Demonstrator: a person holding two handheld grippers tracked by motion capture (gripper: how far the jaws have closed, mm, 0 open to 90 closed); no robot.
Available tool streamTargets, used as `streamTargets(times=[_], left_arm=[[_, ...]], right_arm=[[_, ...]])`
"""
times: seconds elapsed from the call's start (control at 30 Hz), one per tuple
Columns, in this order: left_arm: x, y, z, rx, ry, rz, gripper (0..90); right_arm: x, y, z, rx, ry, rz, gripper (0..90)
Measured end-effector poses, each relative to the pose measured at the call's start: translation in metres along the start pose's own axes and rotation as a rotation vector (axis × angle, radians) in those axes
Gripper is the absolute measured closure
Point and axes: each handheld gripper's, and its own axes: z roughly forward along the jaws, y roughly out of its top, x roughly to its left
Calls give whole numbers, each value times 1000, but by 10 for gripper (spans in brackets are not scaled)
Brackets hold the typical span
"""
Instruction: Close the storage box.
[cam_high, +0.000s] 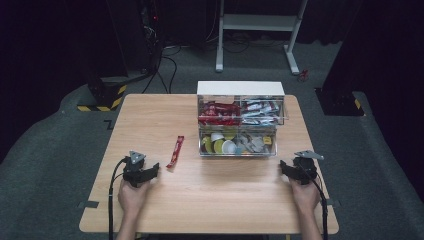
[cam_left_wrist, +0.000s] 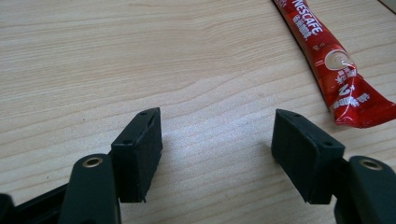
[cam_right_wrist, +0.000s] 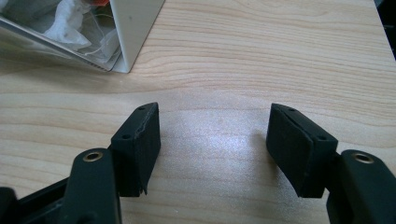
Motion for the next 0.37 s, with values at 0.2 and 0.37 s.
streamTargets(times=[0.2, 0.37], left_arm=[[0, 0, 0, 0, 0, 0, 338], [0, 0, 0, 0, 0, 0, 338]], right_arm=[[0, 0, 0, 1, 3, -2, 345], [1, 0, 0, 2, 5, -2, 342]])
